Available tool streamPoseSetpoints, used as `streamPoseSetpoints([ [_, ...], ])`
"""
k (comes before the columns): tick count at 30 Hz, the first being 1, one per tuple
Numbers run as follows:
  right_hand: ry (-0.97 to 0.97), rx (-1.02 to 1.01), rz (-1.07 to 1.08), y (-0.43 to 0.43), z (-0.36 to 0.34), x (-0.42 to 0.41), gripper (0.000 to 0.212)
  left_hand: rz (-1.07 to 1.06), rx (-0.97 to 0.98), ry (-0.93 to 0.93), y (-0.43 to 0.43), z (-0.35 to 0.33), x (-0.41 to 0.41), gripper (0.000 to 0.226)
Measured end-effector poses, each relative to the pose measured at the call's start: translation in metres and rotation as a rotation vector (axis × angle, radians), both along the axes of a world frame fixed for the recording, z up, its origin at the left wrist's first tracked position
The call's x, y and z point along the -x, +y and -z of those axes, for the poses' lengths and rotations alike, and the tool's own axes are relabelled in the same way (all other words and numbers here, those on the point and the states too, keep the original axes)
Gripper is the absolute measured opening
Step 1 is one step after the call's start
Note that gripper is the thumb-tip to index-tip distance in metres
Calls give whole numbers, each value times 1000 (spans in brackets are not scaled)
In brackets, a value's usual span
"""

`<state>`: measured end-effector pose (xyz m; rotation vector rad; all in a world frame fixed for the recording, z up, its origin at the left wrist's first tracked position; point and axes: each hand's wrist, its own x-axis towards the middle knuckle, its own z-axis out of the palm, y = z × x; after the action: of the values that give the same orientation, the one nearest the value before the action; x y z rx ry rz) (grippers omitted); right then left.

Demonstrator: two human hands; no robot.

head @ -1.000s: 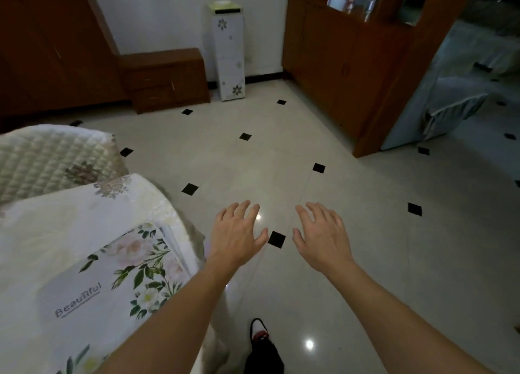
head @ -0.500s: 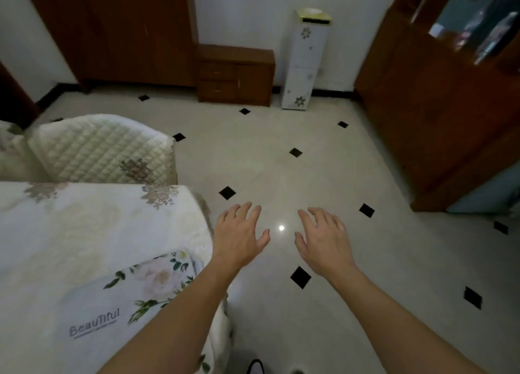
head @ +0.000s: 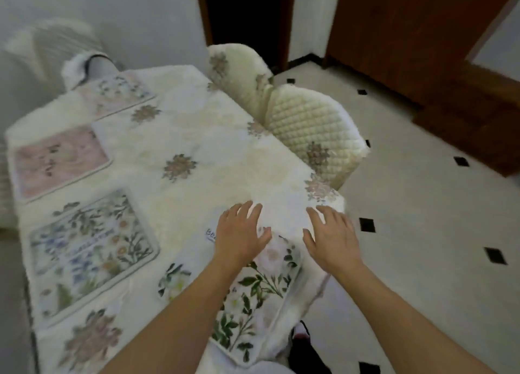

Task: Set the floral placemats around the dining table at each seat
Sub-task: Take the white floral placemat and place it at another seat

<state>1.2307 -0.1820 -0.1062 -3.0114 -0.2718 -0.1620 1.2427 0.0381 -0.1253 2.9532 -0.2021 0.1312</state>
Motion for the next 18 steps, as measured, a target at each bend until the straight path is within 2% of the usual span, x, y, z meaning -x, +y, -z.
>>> streamPoseSetpoints([
  [5, 57, -51, -260, 32, 12, -41, 49, -319, -61, 117, 37, 1, 48, 65],
  [8, 105, -79, -376, 47, 19, -53, 49, -514, -33, 148, 44, 8, 82, 66],
  [13, 227, -82, -483, 59, 37, -63, 47, -870, 137, 170, 40, 21, 132, 62],
  [18, 395, -110, -396, 65, 59, -75, 49, -1162, 410, 208, 31, 46, 163, 66],
])
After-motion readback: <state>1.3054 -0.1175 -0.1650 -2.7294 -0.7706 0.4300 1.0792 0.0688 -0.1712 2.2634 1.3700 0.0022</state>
